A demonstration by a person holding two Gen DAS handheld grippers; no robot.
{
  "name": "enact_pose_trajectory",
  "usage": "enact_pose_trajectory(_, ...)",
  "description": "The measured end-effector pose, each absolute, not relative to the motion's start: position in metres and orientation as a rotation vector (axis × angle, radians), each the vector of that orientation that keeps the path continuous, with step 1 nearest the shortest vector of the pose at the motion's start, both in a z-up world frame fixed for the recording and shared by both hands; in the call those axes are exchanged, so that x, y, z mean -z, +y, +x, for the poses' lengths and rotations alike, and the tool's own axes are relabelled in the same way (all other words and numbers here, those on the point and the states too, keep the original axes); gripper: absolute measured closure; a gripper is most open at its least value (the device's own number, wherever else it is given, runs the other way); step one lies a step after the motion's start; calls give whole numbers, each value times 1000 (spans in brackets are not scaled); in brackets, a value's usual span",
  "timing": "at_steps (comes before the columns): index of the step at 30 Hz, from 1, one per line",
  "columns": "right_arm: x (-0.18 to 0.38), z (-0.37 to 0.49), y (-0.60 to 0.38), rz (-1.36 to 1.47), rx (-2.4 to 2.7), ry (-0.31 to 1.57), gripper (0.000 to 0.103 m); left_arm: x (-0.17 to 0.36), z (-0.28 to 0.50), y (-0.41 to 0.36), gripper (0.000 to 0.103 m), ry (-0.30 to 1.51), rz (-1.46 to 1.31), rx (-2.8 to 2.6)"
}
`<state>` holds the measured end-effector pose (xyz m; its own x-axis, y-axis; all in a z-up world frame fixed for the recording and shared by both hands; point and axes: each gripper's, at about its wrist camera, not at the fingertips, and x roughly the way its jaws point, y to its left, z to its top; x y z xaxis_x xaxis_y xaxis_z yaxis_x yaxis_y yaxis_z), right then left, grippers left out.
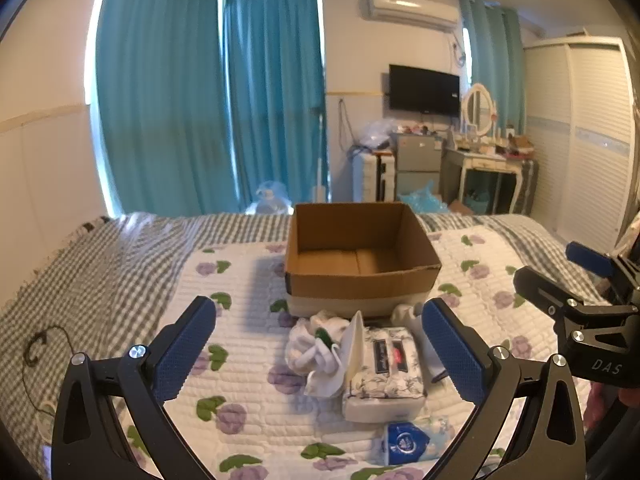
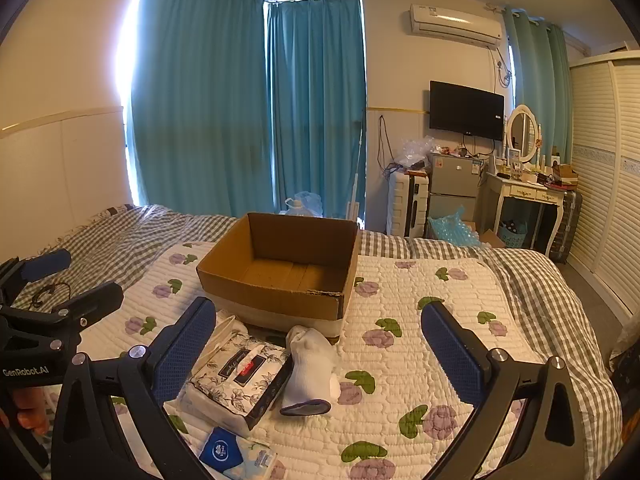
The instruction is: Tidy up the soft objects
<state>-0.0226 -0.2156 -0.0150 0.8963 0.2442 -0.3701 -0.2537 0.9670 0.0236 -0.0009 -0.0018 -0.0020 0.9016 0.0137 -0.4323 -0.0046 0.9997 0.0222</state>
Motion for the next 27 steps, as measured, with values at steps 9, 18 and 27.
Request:
enact_pose_trajectory(9,15,-22,-217,-25,-254,391,0,6,0,-4,0,451,32,-11)
enact_pose_trajectory(18,18,-20,-216,-29,-253,396,0,7,0,-4,0,450,26,-21)
enact_pose_trajectory(27,18,-20,-217,-32,-251,398,0,10,0,-1,0,450,24,-26)
